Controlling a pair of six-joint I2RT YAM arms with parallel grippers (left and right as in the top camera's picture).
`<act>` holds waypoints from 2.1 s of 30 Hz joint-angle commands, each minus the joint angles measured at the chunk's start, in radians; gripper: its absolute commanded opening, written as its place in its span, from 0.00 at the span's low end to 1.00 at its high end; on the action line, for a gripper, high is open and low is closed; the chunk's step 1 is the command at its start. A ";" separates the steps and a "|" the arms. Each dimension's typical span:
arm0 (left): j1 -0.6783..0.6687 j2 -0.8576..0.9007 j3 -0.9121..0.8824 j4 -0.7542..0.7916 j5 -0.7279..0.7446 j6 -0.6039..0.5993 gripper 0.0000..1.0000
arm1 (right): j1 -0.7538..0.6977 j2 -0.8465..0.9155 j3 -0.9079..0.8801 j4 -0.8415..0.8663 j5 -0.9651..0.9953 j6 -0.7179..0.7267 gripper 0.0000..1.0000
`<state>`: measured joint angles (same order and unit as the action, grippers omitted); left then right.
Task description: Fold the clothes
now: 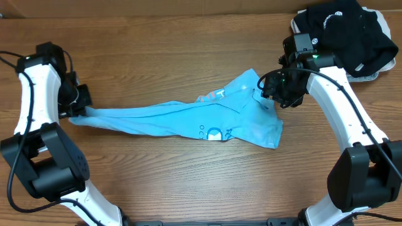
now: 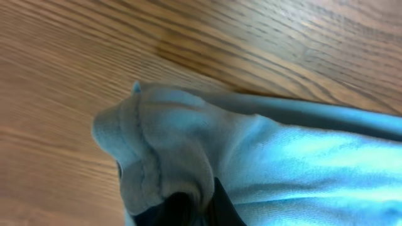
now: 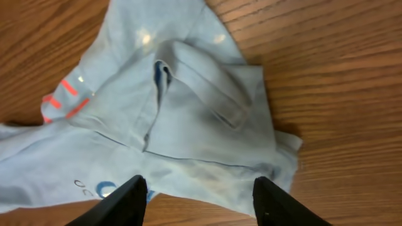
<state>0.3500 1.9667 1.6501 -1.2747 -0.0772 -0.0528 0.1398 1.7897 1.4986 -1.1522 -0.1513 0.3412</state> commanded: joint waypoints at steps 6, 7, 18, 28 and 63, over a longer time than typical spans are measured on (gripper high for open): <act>0.029 0.002 0.206 -0.136 -0.189 -0.034 0.04 | 0.005 -0.013 -0.001 -0.014 -0.042 -0.002 0.62; 0.029 0.001 0.220 -0.148 -0.194 -0.034 0.04 | 0.005 -0.013 -0.001 -0.014 -0.046 -0.002 0.62; -0.014 0.002 0.248 -0.150 -0.032 0.035 0.04 | 0.005 -0.013 -0.001 -0.021 -0.053 -0.002 0.63; -0.247 0.003 0.241 -0.109 0.075 0.133 0.04 | 0.005 -0.013 -0.001 -0.005 -0.052 -0.002 0.63; -0.695 0.003 -0.109 0.050 0.235 0.168 0.08 | 0.005 -0.013 -0.001 0.006 -0.044 -0.002 0.68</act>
<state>-0.3279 1.9690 1.5444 -1.2469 0.0444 0.1081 0.1398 1.7897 1.4986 -1.1507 -0.2016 0.3401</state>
